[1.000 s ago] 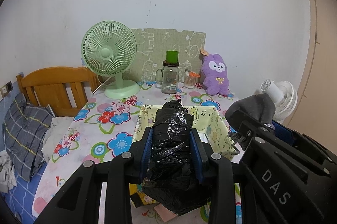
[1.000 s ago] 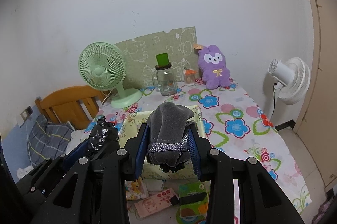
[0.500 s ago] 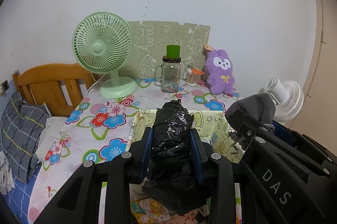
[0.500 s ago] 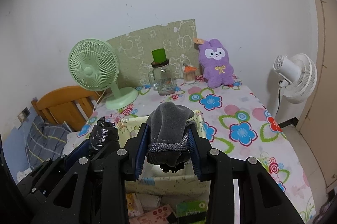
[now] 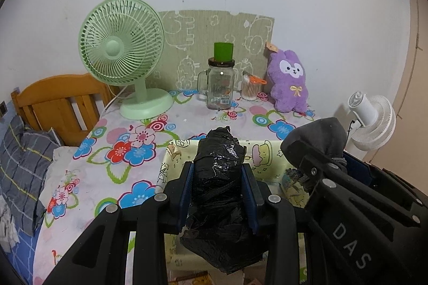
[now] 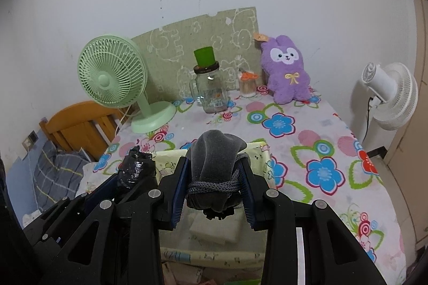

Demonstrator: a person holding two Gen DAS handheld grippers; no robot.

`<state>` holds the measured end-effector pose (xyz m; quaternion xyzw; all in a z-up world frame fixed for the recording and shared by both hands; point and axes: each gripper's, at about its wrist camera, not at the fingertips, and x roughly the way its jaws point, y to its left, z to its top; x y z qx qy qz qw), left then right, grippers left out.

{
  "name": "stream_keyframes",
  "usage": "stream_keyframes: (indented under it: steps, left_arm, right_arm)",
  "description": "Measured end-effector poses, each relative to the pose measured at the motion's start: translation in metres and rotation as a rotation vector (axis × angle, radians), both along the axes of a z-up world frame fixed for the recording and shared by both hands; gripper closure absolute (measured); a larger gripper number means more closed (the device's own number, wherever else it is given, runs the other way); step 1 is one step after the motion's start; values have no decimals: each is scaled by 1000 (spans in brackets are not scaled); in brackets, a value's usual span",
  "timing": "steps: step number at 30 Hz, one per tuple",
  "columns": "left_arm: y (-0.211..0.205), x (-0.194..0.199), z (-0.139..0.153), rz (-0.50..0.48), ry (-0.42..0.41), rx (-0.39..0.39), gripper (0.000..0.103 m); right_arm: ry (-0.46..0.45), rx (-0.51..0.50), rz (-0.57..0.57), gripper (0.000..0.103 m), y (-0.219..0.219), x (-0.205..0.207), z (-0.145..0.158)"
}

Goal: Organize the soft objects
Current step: 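Lower the black bag with the left tool while the right tool lowers the grey cap into the basket, then open both tools to release the bag and cap, then withdraw from the basket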

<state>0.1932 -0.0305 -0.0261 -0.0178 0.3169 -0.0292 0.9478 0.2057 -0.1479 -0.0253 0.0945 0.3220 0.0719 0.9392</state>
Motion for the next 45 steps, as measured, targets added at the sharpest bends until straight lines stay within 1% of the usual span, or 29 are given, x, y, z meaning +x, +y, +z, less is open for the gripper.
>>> stream_keyframes:
  steps: [3, 12, 18, 22, 25, 30, 34, 35, 37, 39, 41, 42, 45]
  left_arm:
    - [-1, 10, -5, -14, 12, 6, 68]
    - [0, 35, -23, -29, 64, -12, 67]
    - [1, 44, -32, -19, 96, -5, 57]
    - [4, 47, -36, -8, 104, -2, 40]
    - [6, 50, -39, -4, 111, -10, 33]
    - [7, 50, -40, -14, 117, -13, 29]
    - [0, 49, -41, -35, 119, 18, 21]
    - [0, 48, -41, -33, 117, 21, 20]
    - [0, 48, -41, -36, 118, 17, 19]
    - [1, 47, -41, -35, 115, 10, 19]
    - [1, 46, -39, -34, 110, 9, 17]
    - [1, 46, -38, -33, 109, 9, 17]
    - [1, 44, -35, -33, 104, 11, 17]
  right_arm:
    - [4, -3, 17, 63, 2, 9, -5]
    - [24, -11, 52, 63, 5, 30, -19]
    - [42, -3, 85, 63, 9, 40, -30]
    - [49, 4, 110, 63, 12, 45, -35]
    - [48, 4, 121, 63, 14, 49, -37]
    - [46, 2, 115, 63, 13, 55, -41]
    - [66, -5, 117, 62, 14, 60, -47]
    - [73, -19, 119, 60, 16, 61, -48]
    - [74, -10, 129, 52, 17, 61, -48]
    - [66, -10, 132, 41, 17, 60, -47]
    - [57, -13, 132, 34, 18, 58, -45]
    - [55, -14, 131, 31, 18, 58, -44]
    - [52, -14, 128, 28, 18, 56, -42]
